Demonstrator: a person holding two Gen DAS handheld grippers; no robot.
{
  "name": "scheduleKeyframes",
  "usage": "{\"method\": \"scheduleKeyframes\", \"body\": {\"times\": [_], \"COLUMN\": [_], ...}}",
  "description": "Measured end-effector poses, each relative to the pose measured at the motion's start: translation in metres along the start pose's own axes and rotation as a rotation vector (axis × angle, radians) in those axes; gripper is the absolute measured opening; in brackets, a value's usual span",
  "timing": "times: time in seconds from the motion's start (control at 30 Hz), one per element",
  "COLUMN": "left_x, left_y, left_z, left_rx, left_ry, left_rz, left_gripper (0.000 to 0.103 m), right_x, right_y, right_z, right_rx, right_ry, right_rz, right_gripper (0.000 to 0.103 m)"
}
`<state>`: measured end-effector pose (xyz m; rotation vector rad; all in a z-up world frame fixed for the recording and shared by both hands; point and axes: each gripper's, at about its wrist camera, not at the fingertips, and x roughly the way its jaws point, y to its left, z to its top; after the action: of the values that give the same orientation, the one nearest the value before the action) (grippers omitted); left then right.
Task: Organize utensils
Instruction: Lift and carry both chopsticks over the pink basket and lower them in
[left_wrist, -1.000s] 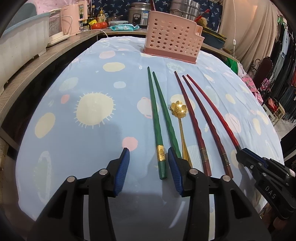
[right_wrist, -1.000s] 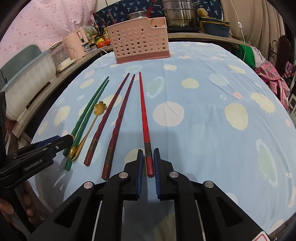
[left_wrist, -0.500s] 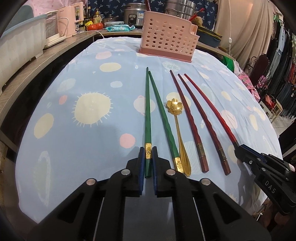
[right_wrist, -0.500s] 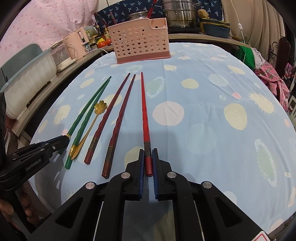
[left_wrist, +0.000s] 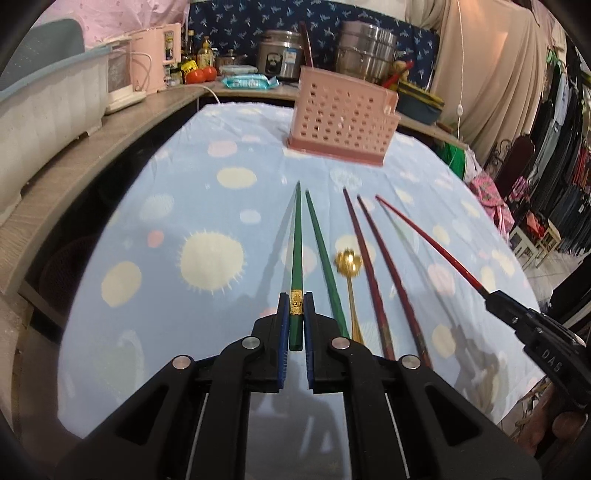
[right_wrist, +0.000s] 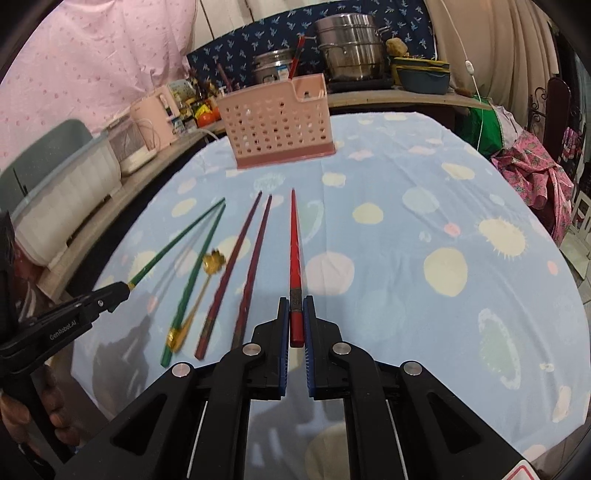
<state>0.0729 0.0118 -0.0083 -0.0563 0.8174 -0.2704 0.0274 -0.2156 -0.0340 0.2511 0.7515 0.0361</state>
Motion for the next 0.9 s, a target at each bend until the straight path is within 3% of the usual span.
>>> {"method": "scheduleKeyframes", "body": {"times": [0.57,0.9], "left_x": [-0.044,-0.057], "left_y": [0.011,0.009], "left_z": [0.077,0.125], "left_rx": [-0.028,-0.032], "left_ry": [-0.205,-0.321], "left_rz": [0.019,0.016], "left_gripper": [0.007,0.007], "right_x": [-0.051,-0.059], "right_y": [-0.018,-0.022], "right_z": [0.086,0.127], "right_rx": [0.044,0.043], "right_ry": [-0.255,-0.346], "right_rz": [-0.026,-0.024], "right_gripper": [0.007,0.007]}}
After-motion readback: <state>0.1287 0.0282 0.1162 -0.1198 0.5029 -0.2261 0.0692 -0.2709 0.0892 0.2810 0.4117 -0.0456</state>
